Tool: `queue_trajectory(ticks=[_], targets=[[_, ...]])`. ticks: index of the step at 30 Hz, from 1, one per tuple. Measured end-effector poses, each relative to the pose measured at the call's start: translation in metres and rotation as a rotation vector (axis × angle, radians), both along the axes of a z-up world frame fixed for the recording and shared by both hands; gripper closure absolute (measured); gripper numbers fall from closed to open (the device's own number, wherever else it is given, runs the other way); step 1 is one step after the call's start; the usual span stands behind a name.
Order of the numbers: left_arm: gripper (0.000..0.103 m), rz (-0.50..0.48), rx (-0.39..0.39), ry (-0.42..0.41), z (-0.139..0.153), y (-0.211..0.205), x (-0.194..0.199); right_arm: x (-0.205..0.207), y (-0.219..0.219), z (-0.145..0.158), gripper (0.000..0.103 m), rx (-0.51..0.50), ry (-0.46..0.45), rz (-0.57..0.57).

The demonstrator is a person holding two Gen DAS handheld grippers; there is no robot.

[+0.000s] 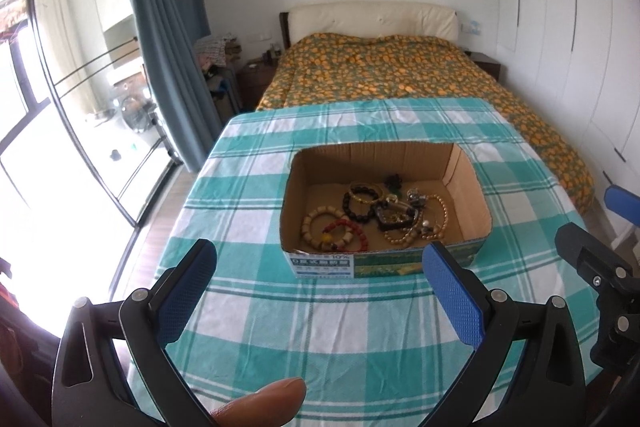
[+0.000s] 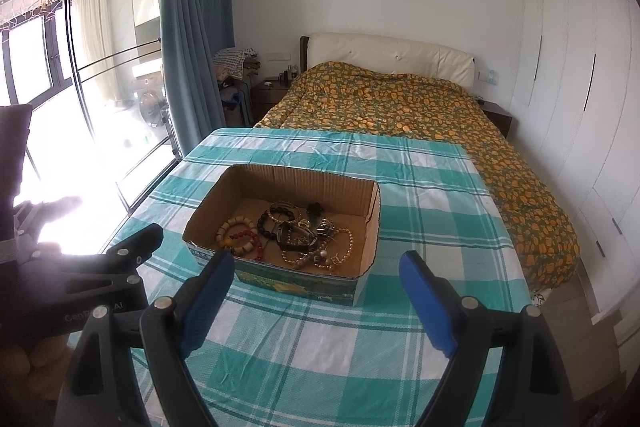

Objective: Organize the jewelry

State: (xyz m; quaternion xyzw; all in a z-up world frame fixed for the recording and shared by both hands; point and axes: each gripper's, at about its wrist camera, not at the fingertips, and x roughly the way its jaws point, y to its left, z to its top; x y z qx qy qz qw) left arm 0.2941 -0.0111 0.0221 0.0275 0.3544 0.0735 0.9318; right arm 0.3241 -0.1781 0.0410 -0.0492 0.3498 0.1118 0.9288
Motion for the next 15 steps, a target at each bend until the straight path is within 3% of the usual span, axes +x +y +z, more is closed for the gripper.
queue_trajectory(ticks=[15], targets=[[0.0, 0.005, -0.014, -0.017, 0.011, 0.0045, -0.0081, -0.0061, 0.0054, 0.0051, 0.017, 0.01, -0.013, 0.023]])
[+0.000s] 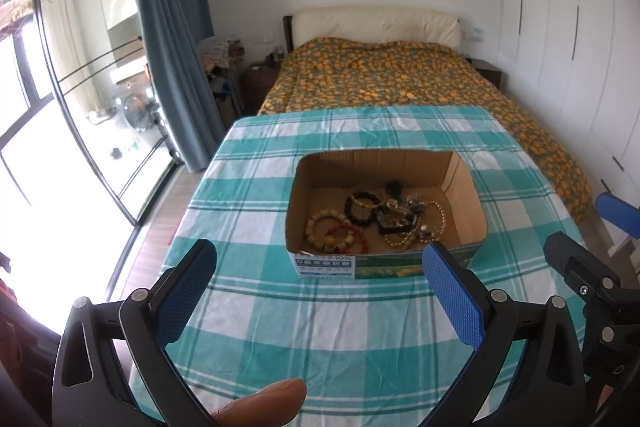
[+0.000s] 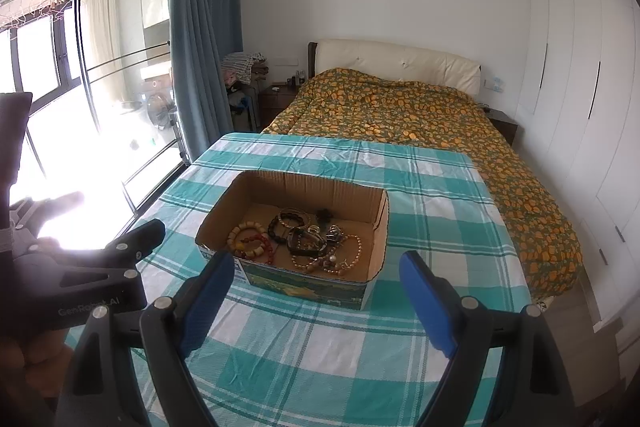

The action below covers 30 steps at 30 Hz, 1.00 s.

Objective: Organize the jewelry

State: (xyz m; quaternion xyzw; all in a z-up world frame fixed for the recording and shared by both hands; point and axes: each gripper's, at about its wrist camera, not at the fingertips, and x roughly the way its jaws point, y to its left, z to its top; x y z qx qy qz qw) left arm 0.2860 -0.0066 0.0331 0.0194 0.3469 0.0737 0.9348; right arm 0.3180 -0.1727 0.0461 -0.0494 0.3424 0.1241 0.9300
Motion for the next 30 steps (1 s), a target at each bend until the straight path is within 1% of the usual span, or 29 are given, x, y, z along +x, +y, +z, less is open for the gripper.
queue_trajectory(ticks=[30], targets=[[0.0, 0.004, -0.014, -0.003, 0.0034, 0.0022, -0.0024, -0.0012, -0.0034, 0.0051, 0.017, -0.009, -0.02, -0.002]])
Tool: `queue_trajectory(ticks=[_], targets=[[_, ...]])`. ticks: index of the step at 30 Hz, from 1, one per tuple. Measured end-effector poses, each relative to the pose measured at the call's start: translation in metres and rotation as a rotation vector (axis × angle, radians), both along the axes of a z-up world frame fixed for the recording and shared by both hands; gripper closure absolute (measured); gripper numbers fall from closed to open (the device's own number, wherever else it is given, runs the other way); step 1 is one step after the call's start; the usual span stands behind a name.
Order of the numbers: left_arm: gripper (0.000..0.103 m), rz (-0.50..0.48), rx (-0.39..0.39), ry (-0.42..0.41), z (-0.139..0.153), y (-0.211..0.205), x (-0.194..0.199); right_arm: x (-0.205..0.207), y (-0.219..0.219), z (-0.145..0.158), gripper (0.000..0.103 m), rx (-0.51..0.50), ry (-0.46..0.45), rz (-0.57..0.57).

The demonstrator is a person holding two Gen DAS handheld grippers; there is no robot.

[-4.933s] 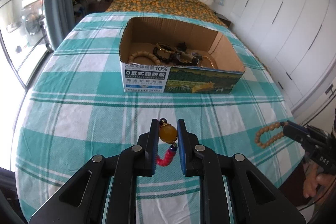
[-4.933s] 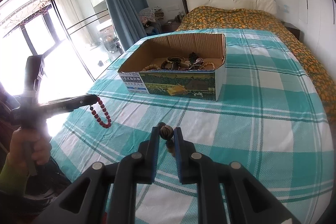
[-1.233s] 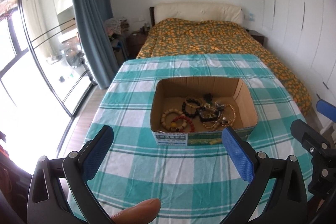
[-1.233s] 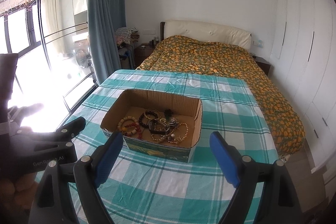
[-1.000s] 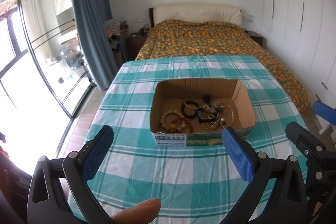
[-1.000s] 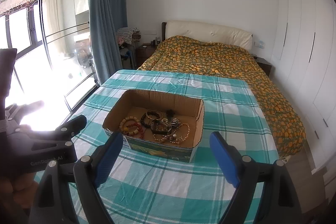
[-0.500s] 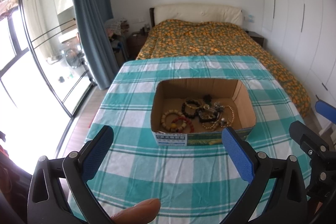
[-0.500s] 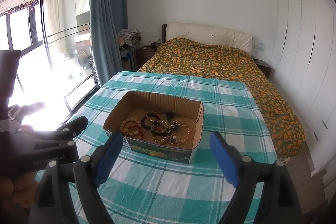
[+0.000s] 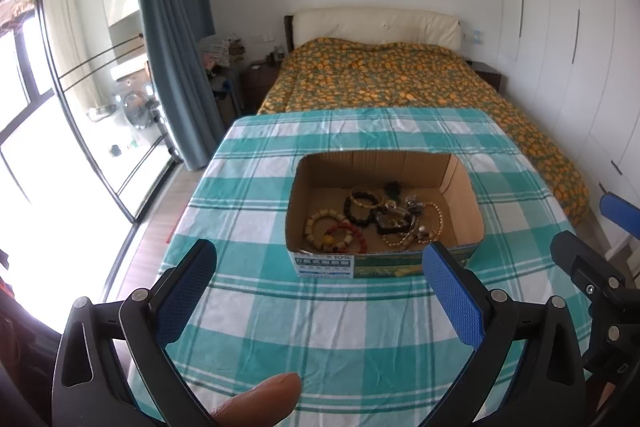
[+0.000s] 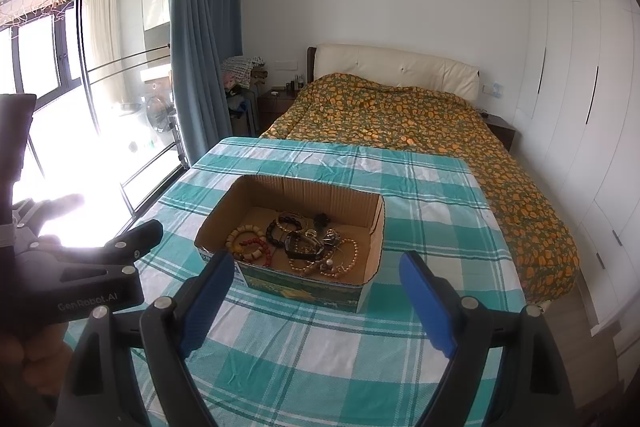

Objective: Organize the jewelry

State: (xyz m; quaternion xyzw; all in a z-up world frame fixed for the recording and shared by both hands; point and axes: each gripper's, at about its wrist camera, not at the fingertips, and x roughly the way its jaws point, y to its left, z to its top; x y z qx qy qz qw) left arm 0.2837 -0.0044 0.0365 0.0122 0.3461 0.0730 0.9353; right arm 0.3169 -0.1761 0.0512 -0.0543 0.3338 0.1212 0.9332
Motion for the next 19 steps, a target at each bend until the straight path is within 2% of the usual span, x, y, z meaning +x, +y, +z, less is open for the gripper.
queue_trajectory(ticks=[12, 19], targets=[[0.0, -0.016, 0.005, 0.003, -0.0014, -0.0016, 0.0008, -0.0021, -0.0001, -0.0016, 0.017, -0.009, 0.002, 0.002], [0.0, -0.044, 0.017, -0.026, -0.0039, -0.0065, -0.0007, -0.0009, -0.0065, -0.007, 0.017, -0.004, 0.013, -0.01]])
